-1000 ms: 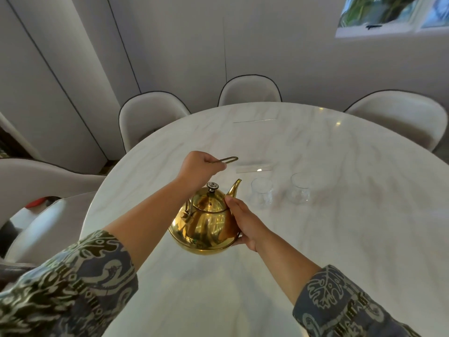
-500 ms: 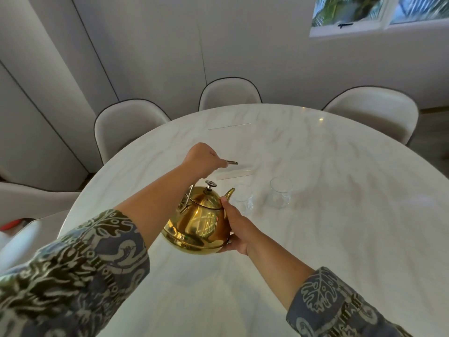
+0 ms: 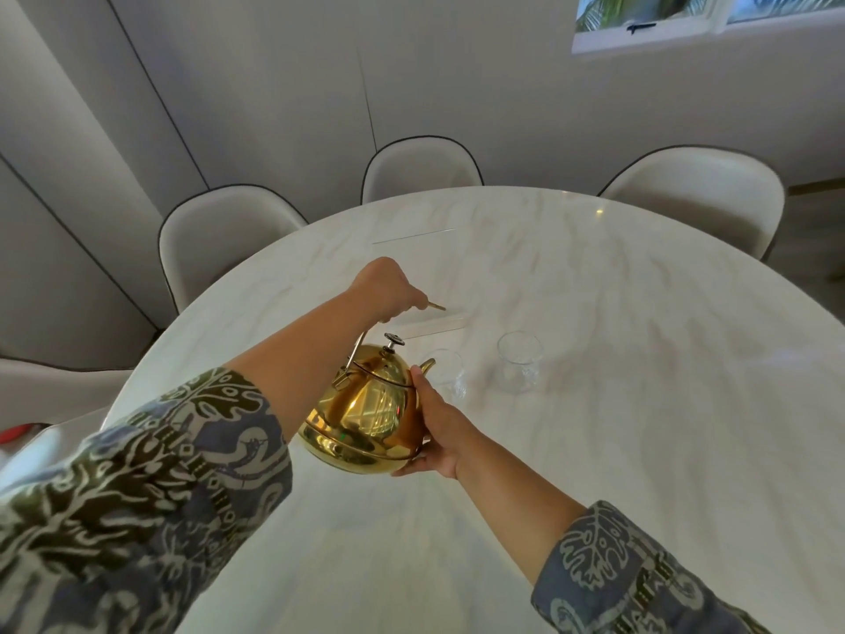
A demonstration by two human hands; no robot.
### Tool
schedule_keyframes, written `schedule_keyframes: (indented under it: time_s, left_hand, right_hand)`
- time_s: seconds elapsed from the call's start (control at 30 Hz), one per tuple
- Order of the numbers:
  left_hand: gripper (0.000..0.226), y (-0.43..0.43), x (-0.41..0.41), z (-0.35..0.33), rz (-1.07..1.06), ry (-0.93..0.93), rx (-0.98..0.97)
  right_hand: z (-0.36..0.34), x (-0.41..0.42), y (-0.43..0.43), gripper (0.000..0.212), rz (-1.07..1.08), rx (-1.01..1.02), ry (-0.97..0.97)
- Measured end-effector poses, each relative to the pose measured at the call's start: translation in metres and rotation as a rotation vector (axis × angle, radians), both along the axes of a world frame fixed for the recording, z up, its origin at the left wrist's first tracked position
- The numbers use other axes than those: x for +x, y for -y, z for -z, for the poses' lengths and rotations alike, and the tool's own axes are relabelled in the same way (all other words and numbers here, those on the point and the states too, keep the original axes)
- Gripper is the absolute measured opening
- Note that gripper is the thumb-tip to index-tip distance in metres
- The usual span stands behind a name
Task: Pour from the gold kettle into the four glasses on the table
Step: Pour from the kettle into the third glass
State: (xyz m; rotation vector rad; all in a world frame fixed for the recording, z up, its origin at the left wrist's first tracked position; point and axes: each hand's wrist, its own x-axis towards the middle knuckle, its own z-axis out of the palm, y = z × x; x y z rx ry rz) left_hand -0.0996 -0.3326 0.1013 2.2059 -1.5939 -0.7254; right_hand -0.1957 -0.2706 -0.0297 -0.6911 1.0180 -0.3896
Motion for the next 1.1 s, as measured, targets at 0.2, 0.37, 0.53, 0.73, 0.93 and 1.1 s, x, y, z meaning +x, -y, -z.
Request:
schedule_keyframes:
  time_s: [0.2, 0.37, 0.53, 0.73, 0.93, 1.1]
  left_hand:
    - [0.031, 0.009, -0.004, -0.002, -0.004, 0.03, 0.042]
    - [0.033, 0.012, -0.006, -0.001, 0.005, 0.038, 0.071]
    - [0.034, 0.014, -0.007, -0.002, 0.015, 0.042, 0.089]
    - [0.035, 0.017, -0.008, -0.003, 0.027, 0.073, 0.118]
    - [0.035, 0.019, -0.009, -0.003, 0.04, 0.084, 0.139]
    - [0.037, 0.022, -0.01, -0.004, 0.052, 0.102, 0.15]
  right_hand:
    - [-0.001, -0.002, 0.003, 0.069, -0.018, 0.012, 0.02]
    - [-0.004, -0.003, 0.002, 0.068, -0.021, 0.026, 0.039]
    - [-0.008, -0.004, 0.002, 0.067, -0.027, 0.053, 0.054]
    - [-0.01, -0.002, 0.001, 0.066, -0.016, 0.082, 0.082]
    - [-0.01, -0.001, 0.001, 0.064, -0.008, 0.099, 0.103]
    - [-0.011, 0.001, 0.001, 0.062, 0.013, 0.11, 0.125]
